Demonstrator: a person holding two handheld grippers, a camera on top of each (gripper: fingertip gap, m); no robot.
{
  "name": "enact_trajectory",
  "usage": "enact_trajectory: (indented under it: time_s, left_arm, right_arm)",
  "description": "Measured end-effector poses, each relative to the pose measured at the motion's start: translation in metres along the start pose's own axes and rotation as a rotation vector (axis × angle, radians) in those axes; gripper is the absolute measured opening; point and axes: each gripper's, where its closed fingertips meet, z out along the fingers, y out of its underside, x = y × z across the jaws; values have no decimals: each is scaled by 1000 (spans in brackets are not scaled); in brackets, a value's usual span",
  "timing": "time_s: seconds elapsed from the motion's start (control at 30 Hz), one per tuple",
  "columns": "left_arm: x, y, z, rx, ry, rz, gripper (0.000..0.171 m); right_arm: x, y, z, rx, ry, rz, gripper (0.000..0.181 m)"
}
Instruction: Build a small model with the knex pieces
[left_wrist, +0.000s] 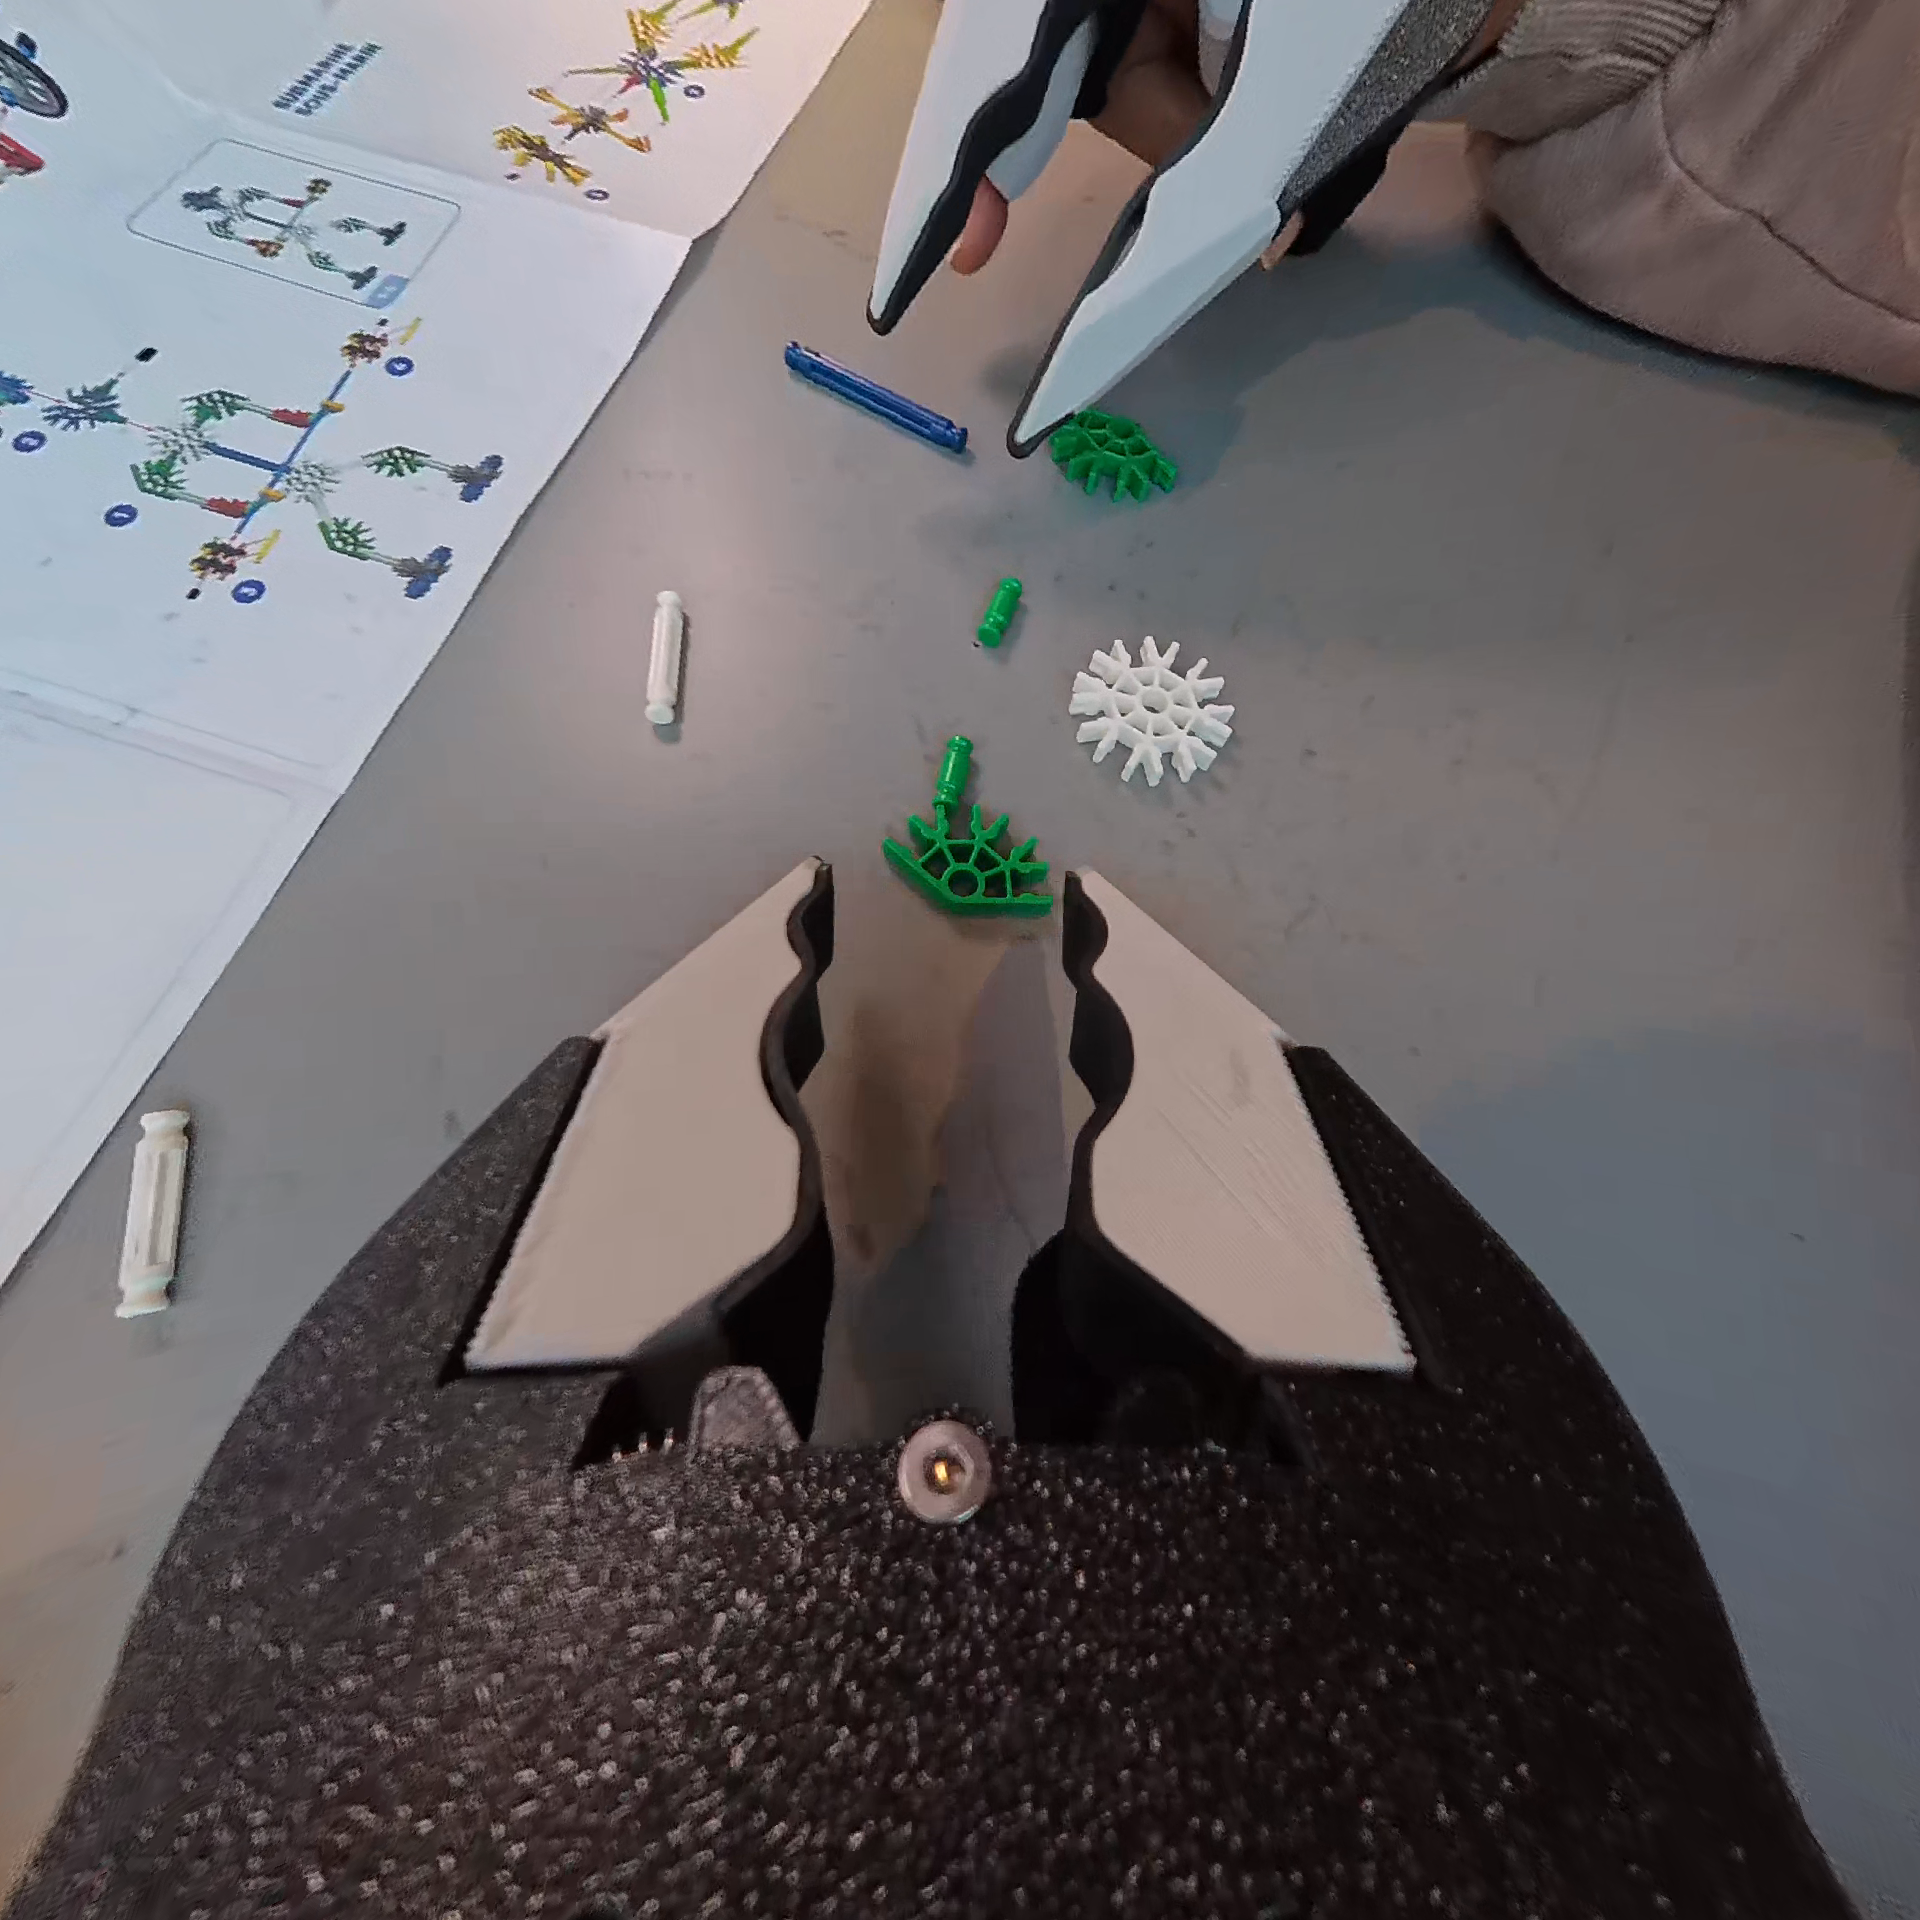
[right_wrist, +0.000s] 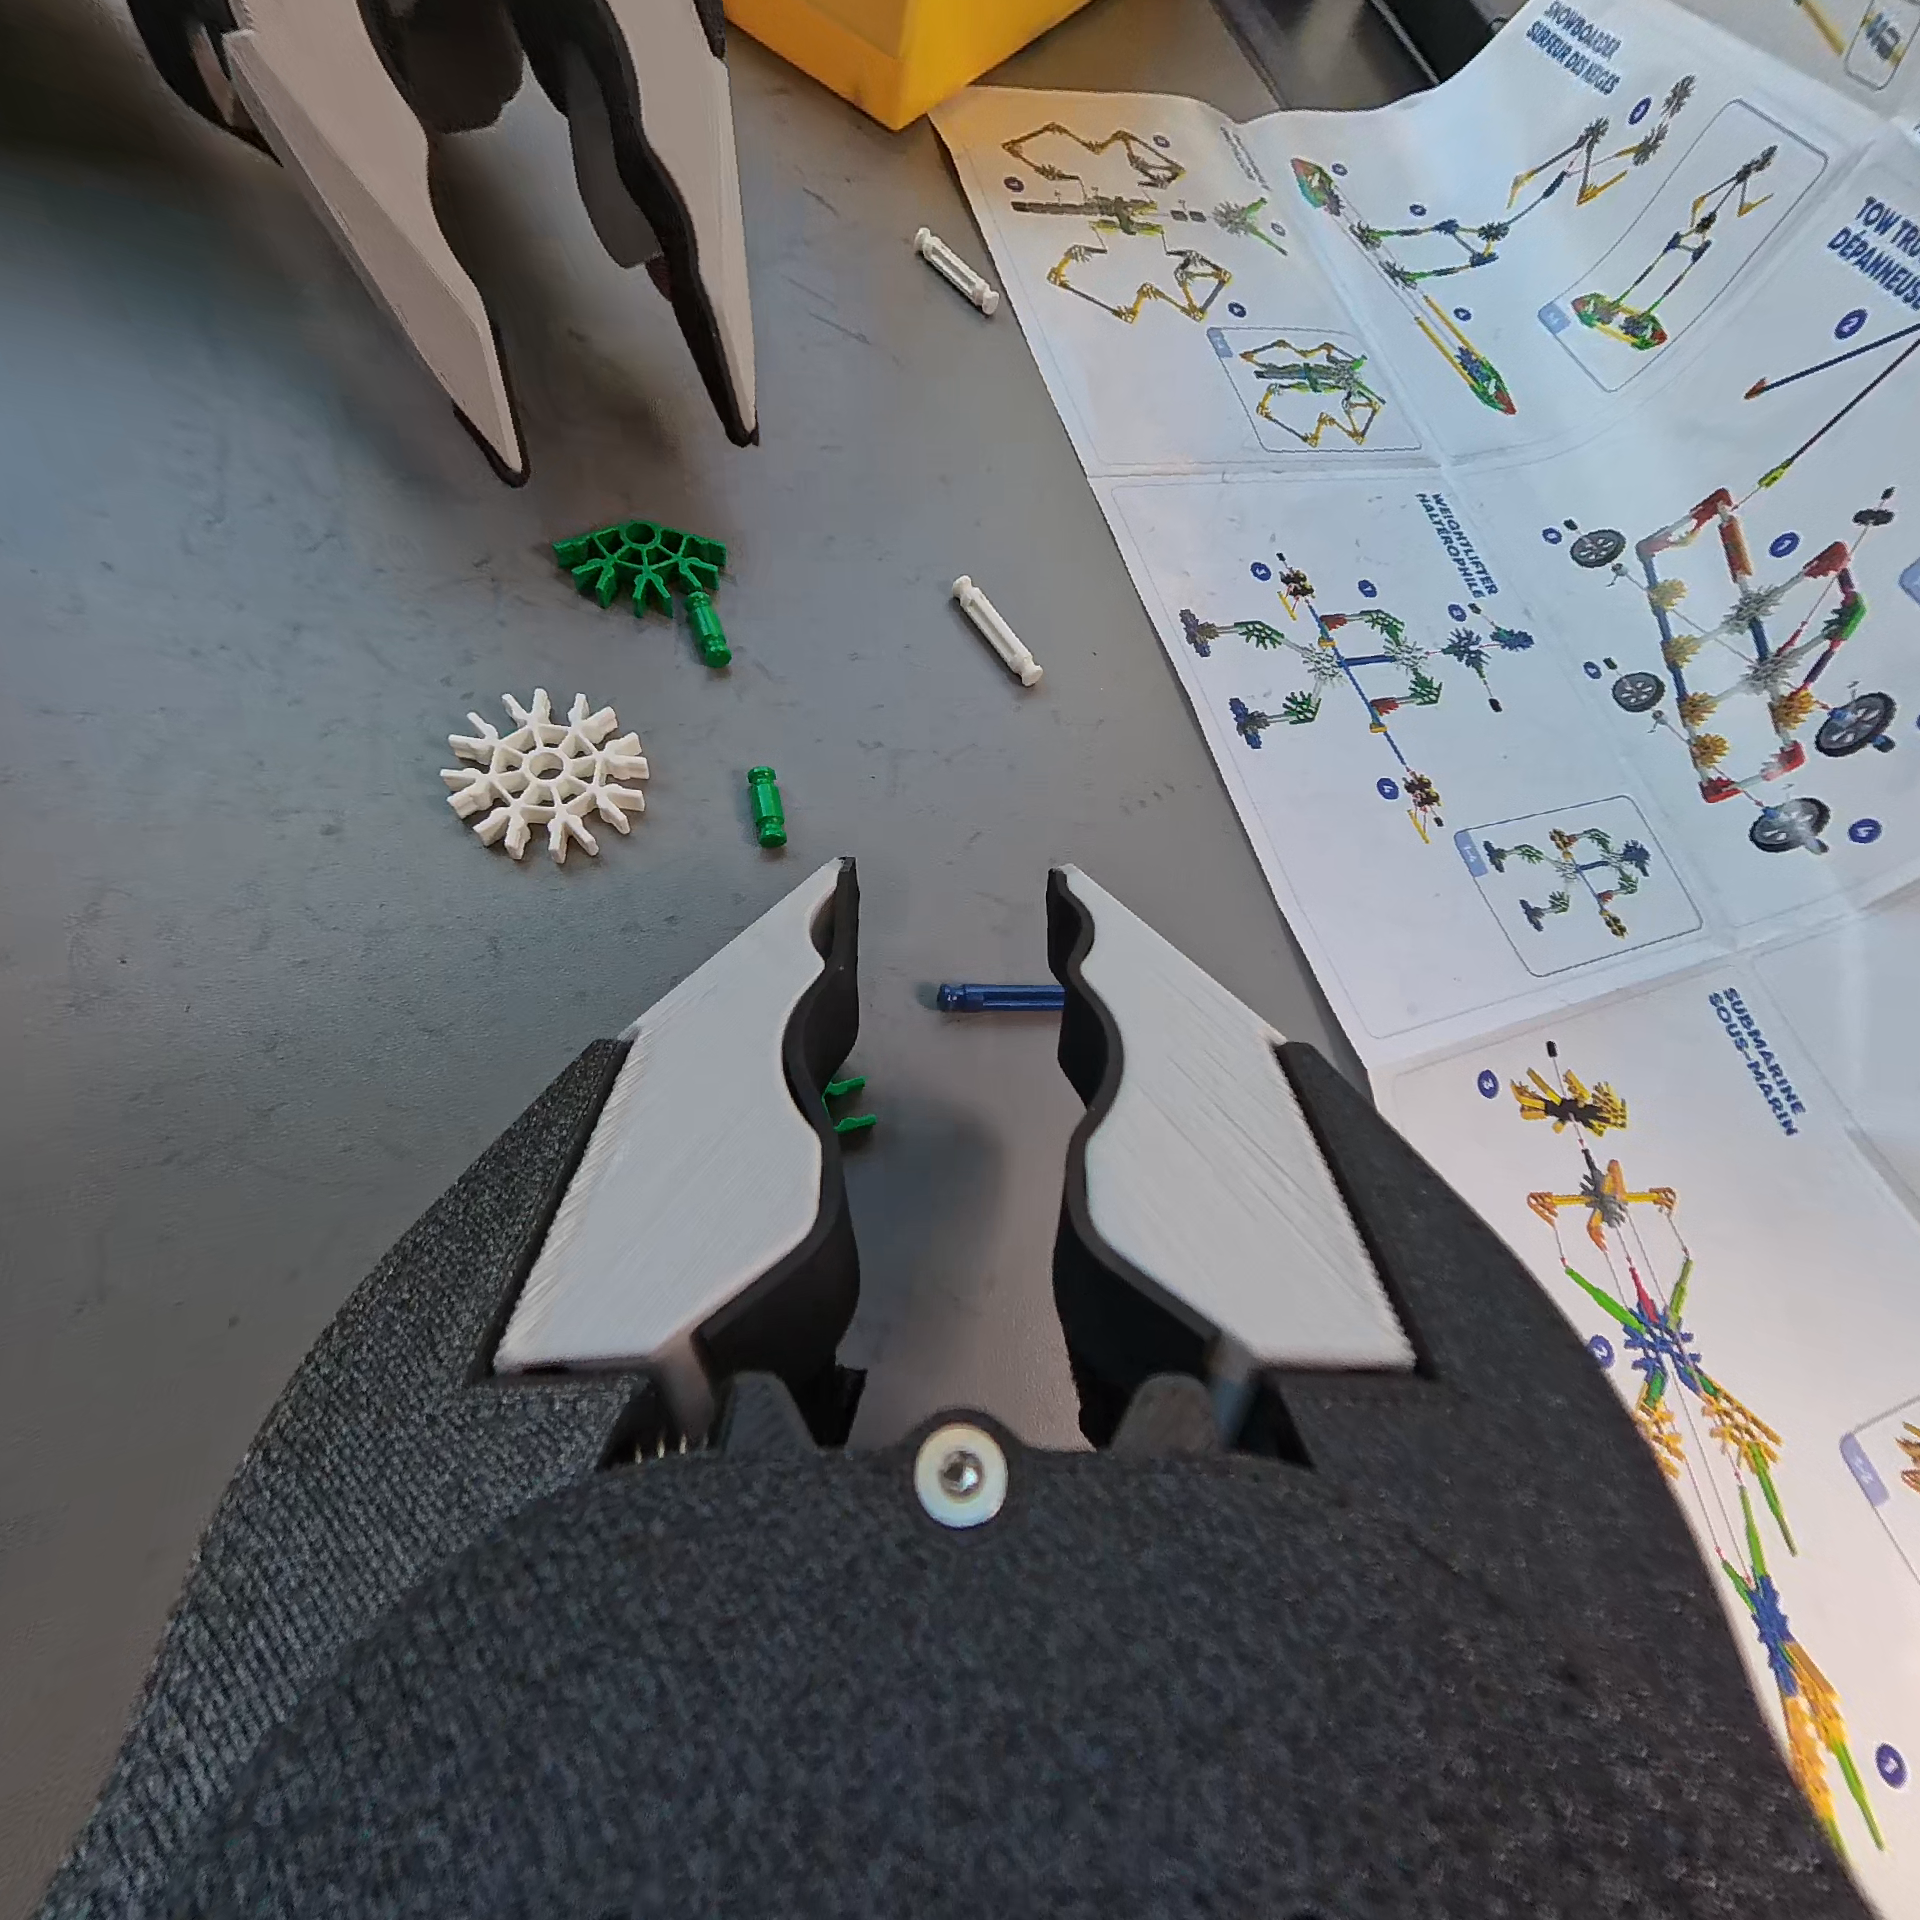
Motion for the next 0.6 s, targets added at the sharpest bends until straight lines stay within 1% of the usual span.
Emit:
enact_trajectory:
  time_s: [0.07, 0.13, 0.23, 0.4, 0.47, 0.53, 0.6]
  left_arm:
    - [0, 0, 3, 1, -6, 4, 51]
    - [1, 3, 8, -27, -13, 11, 55]
    - [4, 6, 14, -61, -25, 25, 56]
    - [3, 11, 17, -108, -68, 38, 33]
    - [4, 11, 17, -114, -71, 21, 31]
    - [2, 11, 17, -115, -84, 3, 28]
    - [0, 11, 17, -119, -99, -23, 24]
  right_arm:
    - [0, 0, 0, 1, 0, 1, 35]
    - [0, 0, 0, 2, 0, 3, 35]
    - [0, 0, 0, -1, -2, 2, 35]
    - [-3, 1, 2, -10, -14, -10, 33]
    - [-6, 2, 2, -15, -29, -16, 32]
    - [-12, -1, 2, -5, -73, -9, 27]
    - [-25, -8, 3, 7, -172, 22, 25]
